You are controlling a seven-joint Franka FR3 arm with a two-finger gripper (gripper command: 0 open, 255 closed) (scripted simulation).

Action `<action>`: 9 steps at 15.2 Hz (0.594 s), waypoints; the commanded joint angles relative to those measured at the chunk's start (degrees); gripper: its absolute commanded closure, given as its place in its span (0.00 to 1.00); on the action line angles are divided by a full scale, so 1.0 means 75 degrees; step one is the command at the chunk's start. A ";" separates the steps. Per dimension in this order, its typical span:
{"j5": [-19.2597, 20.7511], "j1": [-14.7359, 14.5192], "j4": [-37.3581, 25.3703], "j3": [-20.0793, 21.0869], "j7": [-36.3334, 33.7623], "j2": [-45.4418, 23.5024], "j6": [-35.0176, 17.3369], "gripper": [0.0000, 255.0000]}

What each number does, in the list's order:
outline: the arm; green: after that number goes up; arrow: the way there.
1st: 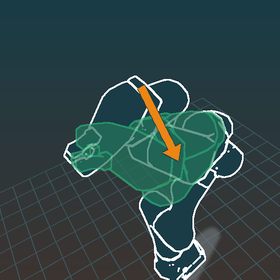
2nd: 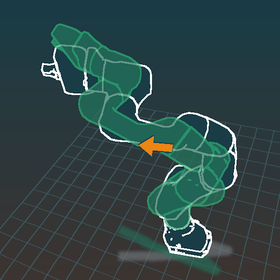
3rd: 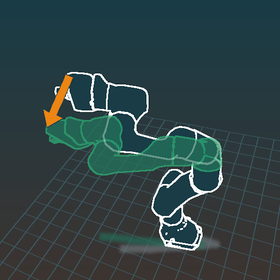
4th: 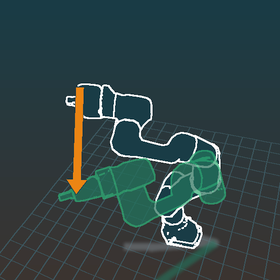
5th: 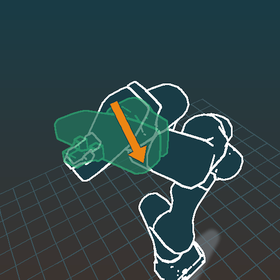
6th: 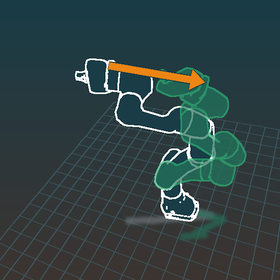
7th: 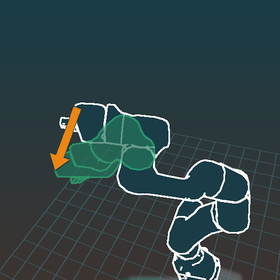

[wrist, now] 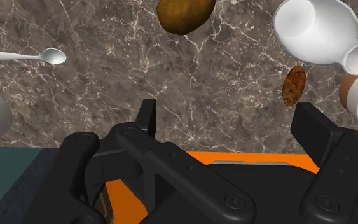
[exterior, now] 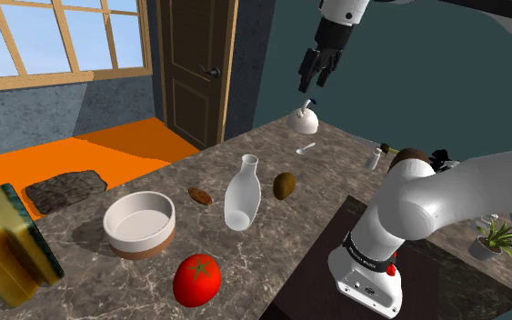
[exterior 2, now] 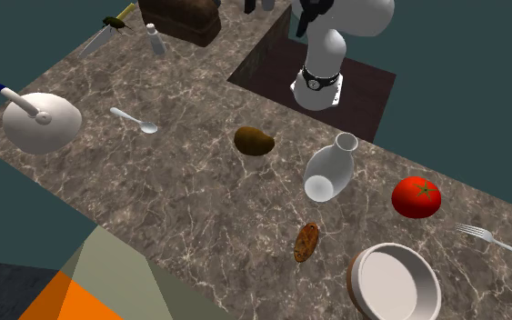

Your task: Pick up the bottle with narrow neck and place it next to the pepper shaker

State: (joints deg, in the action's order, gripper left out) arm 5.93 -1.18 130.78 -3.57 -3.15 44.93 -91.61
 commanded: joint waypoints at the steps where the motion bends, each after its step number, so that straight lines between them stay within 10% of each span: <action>1: 0.0000 0.0000 0.0000 0.0000 0.0000 0.0000 0.0000 0.00; 9: -0.0716 -0.0380 0.1114 0.0932 -0.1164 -0.0256 -0.1006 0.00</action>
State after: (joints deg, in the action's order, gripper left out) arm 1.43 -3.52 137.68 2.30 -10.49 42.91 -98.07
